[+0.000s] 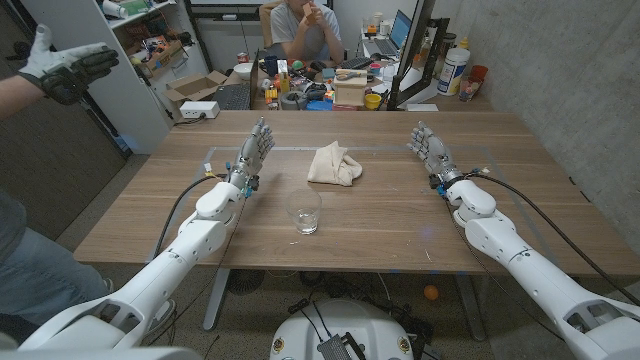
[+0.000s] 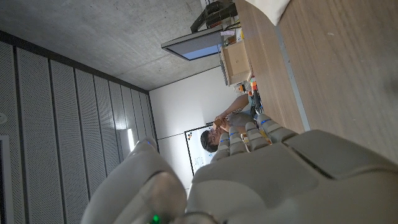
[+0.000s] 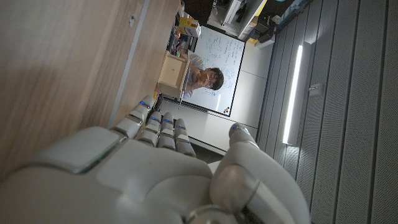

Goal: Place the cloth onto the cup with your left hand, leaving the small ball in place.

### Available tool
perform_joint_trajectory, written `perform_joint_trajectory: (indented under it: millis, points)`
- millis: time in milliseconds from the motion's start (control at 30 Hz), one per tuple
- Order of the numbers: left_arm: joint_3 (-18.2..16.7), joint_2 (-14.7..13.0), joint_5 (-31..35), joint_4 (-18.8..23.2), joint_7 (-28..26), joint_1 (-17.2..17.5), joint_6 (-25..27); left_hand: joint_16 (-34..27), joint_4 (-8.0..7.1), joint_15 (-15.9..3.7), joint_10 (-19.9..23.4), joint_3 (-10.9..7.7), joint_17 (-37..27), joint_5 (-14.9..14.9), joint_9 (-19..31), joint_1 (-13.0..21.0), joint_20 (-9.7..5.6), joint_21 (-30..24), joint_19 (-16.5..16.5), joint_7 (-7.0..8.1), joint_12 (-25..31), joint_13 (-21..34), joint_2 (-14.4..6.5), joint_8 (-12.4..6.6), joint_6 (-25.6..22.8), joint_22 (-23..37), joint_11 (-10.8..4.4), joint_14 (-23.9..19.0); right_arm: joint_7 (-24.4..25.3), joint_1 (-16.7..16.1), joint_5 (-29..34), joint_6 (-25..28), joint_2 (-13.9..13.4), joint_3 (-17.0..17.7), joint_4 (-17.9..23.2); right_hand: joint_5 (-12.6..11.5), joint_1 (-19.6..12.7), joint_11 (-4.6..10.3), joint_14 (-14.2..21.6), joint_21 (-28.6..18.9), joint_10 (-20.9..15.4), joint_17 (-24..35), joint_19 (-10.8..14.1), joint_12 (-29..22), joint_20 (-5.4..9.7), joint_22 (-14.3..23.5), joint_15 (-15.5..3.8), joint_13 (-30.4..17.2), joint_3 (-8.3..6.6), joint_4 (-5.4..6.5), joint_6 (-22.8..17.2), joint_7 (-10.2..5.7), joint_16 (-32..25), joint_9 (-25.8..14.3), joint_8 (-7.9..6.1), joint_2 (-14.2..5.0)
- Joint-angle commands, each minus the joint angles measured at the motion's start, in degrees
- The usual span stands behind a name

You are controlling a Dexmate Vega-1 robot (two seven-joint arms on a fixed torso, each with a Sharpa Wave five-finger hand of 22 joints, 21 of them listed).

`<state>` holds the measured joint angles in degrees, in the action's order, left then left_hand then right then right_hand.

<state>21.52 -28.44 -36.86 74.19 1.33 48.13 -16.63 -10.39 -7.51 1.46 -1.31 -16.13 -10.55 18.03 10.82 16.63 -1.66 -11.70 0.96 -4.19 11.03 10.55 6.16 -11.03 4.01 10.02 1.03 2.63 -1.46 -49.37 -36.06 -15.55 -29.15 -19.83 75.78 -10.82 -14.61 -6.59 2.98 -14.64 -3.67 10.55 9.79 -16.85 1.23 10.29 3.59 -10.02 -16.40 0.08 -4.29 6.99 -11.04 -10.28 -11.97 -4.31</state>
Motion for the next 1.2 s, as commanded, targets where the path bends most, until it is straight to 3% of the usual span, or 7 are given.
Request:
perform_joint_trajectory:
  millis: [33, 367, 1200]
  points:
    - [-0.19, 0.80, 0.79, -0.37, -0.85, 0.23, -0.83, -0.35, 0.06, -0.13, -0.59, -0.30, -0.22, 0.29, 0.06, 0.52, -1.23, -0.37, -0.14, 0.11, 0.35, 0.31, -0.16, -0.39, 0.30, 0.22, -0.10, 0.46, -0.70, -1.98, 2.91, 1.86, 1.90, 3.31, 1.78, -0.30, -0.41, -0.60, -0.01, -0.32, -0.09, 0.06, 0.38, -0.19, -0.02, 0.17, 0.52, -0.29, -0.39, -0.04, -0.18, 1.08, -0.34, -0.23, -0.23, 0.06]
    - [-0.60, 0.72, 1.30, -0.14, -1.38, 0.50, -1.31, -0.63, 0.11, -0.20, 0.23, -0.24, -0.18, 0.53, 0.05, 0.61, -0.80, -0.41, -0.49, 0.29, 0.70, 0.30, -0.63, -0.65, -0.50, 0.22, -0.28, -0.29, -2.15, -1.88, 5.16, 3.03, 2.92, 4.40, 2.22, -0.31, -0.35, -0.62, 0.08, -0.15, -0.24, 0.04, 0.41, 0.01, -0.10, 0.17, 0.63, -0.30, -0.33, -0.09, -0.24, 0.98, -0.27, -0.24, -0.11, 0.04]
    - [-1.43, -6.68, 8.40, 9.04, -7.52, 3.10, 3.68, -0.81, 0.24, -0.28, 1.12, -0.38, -0.14, 0.91, 0.05, 1.05, -0.60, -0.33, -0.64, 0.37, 0.99, 0.30, -1.68, -0.91, -1.52, 0.24, -0.29, -1.07, -3.76, -0.79, 6.82, 2.12, 5.47, 5.56, -0.84, -0.32, -0.02, -0.66, 0.33, 0.27, -0.58, 0.03, 0.54, 0.52, -0.25, 0.19, 0.62, -0.33, -0.09, -0.13, -0.31, 0.80, -0.17, -0.25, 0.18, 0.05]
